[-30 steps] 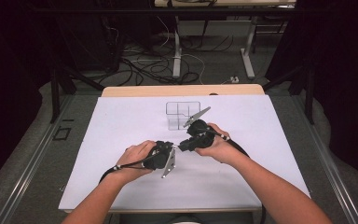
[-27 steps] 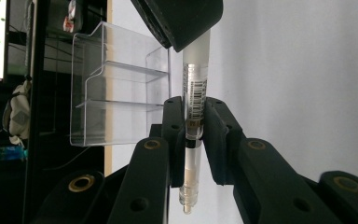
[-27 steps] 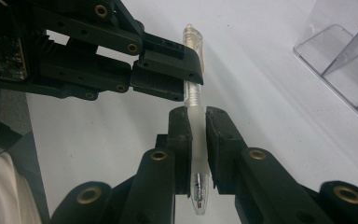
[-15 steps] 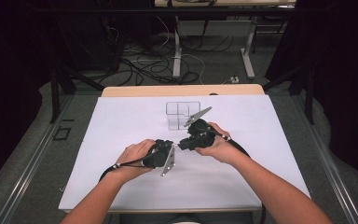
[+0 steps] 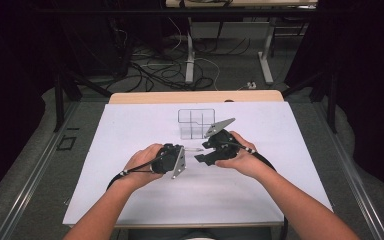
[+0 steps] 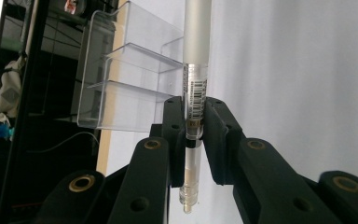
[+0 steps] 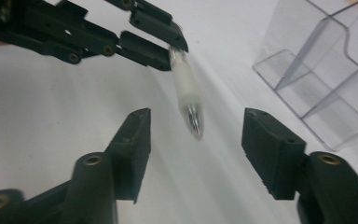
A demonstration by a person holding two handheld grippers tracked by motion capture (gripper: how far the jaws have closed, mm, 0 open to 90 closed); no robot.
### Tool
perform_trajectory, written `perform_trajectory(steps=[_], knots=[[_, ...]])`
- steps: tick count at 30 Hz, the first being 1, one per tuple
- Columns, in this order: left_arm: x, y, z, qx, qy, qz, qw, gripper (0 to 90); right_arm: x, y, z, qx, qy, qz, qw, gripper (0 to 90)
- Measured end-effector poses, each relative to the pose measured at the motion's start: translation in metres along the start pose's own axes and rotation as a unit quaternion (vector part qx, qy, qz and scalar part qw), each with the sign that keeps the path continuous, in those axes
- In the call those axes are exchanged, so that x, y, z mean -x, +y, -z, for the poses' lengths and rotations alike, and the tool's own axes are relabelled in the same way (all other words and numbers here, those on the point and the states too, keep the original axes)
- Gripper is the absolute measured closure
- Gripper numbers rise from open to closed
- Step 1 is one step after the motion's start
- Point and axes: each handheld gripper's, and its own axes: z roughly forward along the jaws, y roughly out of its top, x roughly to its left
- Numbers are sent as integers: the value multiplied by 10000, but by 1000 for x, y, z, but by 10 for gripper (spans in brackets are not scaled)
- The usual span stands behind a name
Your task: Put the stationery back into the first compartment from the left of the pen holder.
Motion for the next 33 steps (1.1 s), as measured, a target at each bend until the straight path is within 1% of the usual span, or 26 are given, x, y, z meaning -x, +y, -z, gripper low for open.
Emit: perform_trajectory(steps=[2, 4, 5, 6, 7, 8, 9, 10, 11, 12, 13, 15, 16, 17, 19, 20, 23, 24, 25, 26, 27, 28, 30, 31, 32, 33], knots=[[-5, 0, 1, 26, -26, 103, 9999, 793, 1, -3, 2, 140, -8, 25, 9999, 393], [-9, 0, 1, 72, -9, 245, 9997, 793, 1, -4, 5, 186, -65, -17, 9998, 369], [-12, 0, 1, 113, 2, 289, 9995, 793, 1, -5, 5, 272, -141, -117, 9995, 355], [-15, 0, 2, 137, -15, 368, 9992, 793, 2, -5, 7, 297, -144, -180, 9993, 332], [-18, 0, 2, 170, -19, 414, 9990, 793, 2, -6, 9, 373, -186, -322, 9986, 318], [-21, 0, 2, 195, -22, 492, 9986, 793, 3, -7, 11, 368, -179, -406, 9983, 318], [-25, 0, 2, 261, -17, 553, 9981, 793, 4, -8, 12, 430, -222, -455, 9978, 312], [-28, 0, 2, 310, -38, 683, 9972, 793, 4, -9, 14, 432, -232, -486, 9976, 297], [-31, 0, 1, 428, -5, 836, 9956, 793, 4, -10, 15, 449, -243, -557, 9971, 275], [-35, 0, 1, 448, -12, 928, 9947, 793, 4, -11, 15, 627, -282, -607, 9958, 249], [-39, 0, 1, 526, 10, 1029, 9933, 793, 5, -12, 17, 598, -309, -629, 9957, 225], [-48, -1, 1, 638, 6, 1320, 9892, 793, 4, -14, 19, 658, -351, -669, 9950, 198], [-53, -1, 1, 706, -4, 1452, 9869, 792, 5, -14, 20, 699, -382, -660, 9946, 186], [-57, -1, 1, 779, -7, 1598, 9841, 793, 5, -15, 21, 730, -388, -685, 9942, 174], [-64, -2, 0, 945, -35, 1926, 9767, 793, 6, -17, 23, 786, -437, -704, 9935, 163], [-68, -2, 0, 985, -51, 2025, 9743, 792, 6, -18, 23, 807, -458, -741, 9929, 160], [-77, -2, -2, 1156, -97, 2334, 9654, 792, 8, -21, 26, 912, -517, -790, 9913, 157], [-80, -2, -3, 1204, -124, 2438, 9622, 793, 9, -22, 27, 914, -519, -825, 9910, 156], [-83, -1, -4, 1248, -153, 2558, 9585, 792, 9, -23, 27, 961, -524, -847, 9904, 155], [-86, -1, -5, 1286, -171, 2655, 9553, 792, 10, -24, 28, 1000, -567, -852, 9897, 155], [-89, -2, -7, 1329, -207, 2768, 9515, 792, 10, -25, 29, 1014, -582, -912, 9889, 154], [-91, -1, -8, 1362, -231, 2890, 9473, 792, 11, -26, 30, 1065, -596, -899, 9884, 152], [-95, -1, -12, 1461, -277, 3132, 9380, 793, 11, -27, 32, 1113, -619, -972, 9871, 149], [-97, -1, -13, 1491, -283, 3242, 9338, 792, 11, -28, 32, 1118, -641, -976, 9868, 144], [-99, -1, -15, 1522, -300, 3327, 9302, 792, 11, -29, 32, 1158, -675, -996, 9860, 134], [-101, -1, -17, 1549, -309, 3442, 9255, 792, 11, -30, 33, 1138, -687, -994, 9861, 114]])
